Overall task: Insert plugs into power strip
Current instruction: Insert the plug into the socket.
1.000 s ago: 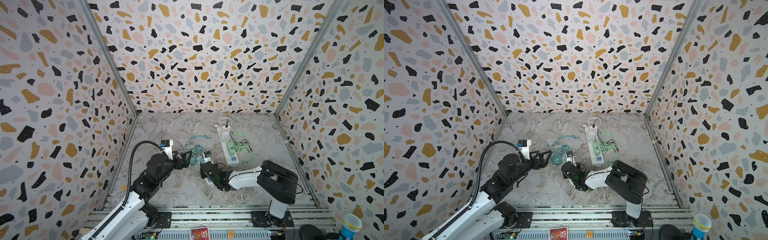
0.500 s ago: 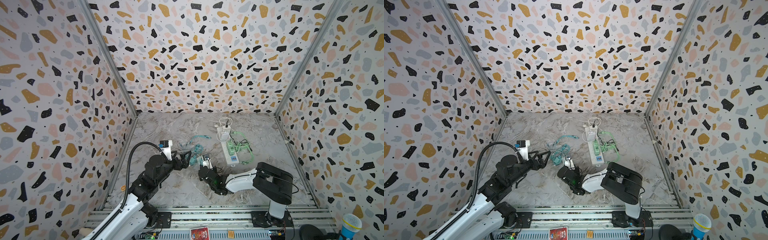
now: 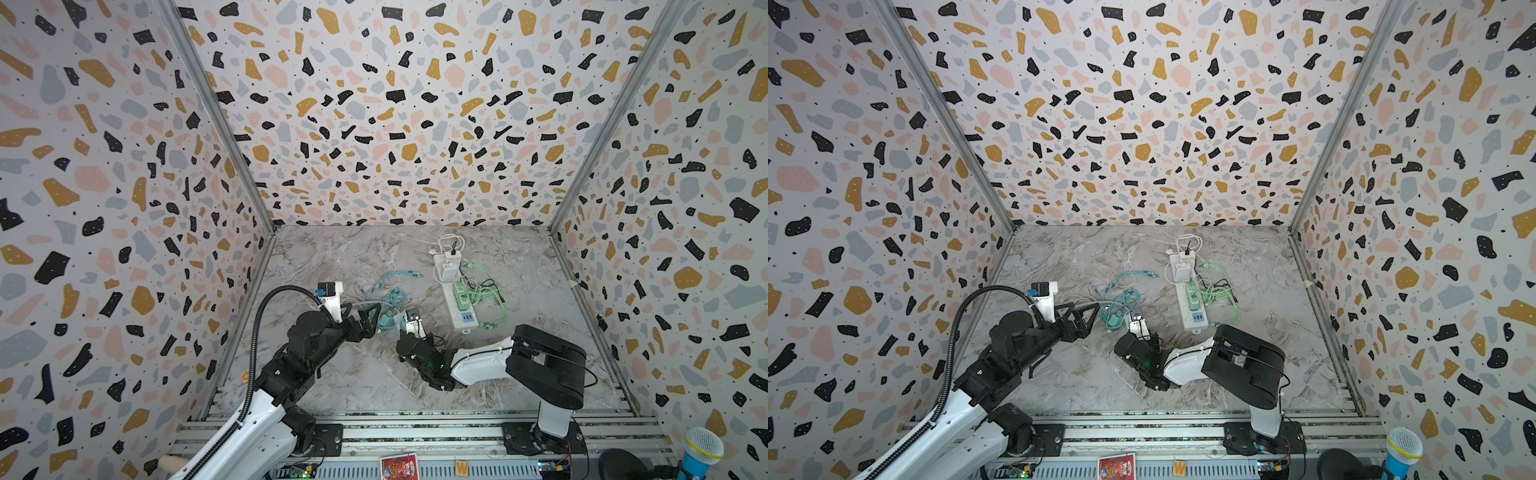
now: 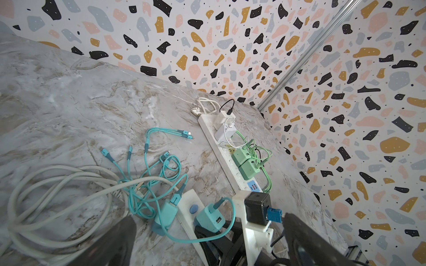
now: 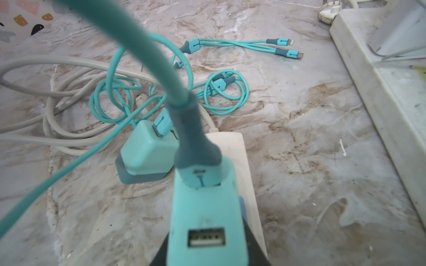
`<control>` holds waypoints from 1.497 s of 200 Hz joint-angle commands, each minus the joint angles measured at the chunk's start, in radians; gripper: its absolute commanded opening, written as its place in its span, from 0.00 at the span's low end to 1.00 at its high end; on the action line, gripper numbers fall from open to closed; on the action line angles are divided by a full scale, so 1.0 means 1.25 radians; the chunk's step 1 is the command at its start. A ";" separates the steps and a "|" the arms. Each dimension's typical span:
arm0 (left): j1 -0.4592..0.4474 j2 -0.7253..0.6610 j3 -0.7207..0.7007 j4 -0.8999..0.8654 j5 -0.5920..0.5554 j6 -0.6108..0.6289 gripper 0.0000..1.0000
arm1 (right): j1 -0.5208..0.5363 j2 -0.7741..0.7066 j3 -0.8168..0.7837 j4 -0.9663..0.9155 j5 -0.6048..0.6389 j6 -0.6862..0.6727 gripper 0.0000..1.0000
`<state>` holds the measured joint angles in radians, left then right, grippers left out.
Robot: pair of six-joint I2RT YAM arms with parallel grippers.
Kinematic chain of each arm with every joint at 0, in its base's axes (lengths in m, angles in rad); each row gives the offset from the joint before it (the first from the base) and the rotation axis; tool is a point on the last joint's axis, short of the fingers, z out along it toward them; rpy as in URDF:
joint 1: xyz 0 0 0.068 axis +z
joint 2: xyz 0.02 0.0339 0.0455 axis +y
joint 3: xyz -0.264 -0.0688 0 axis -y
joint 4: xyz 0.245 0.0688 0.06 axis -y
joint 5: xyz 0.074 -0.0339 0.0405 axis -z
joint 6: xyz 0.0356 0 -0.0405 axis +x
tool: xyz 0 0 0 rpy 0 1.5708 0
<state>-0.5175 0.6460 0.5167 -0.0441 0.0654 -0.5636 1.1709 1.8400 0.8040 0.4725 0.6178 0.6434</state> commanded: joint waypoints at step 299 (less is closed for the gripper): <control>0.005 0.072 -0.021 0.087 0.036 0.016 1.00 | -0.014 -0.115 -0.050 -0.026 -0.026 -0.070 0.58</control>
<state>-0.5171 0.7315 0.5014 0.0032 0.0933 -0.5610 1.1622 1.7500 0.7528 0.4377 0.5896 0.5667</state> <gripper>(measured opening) 0.999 0.578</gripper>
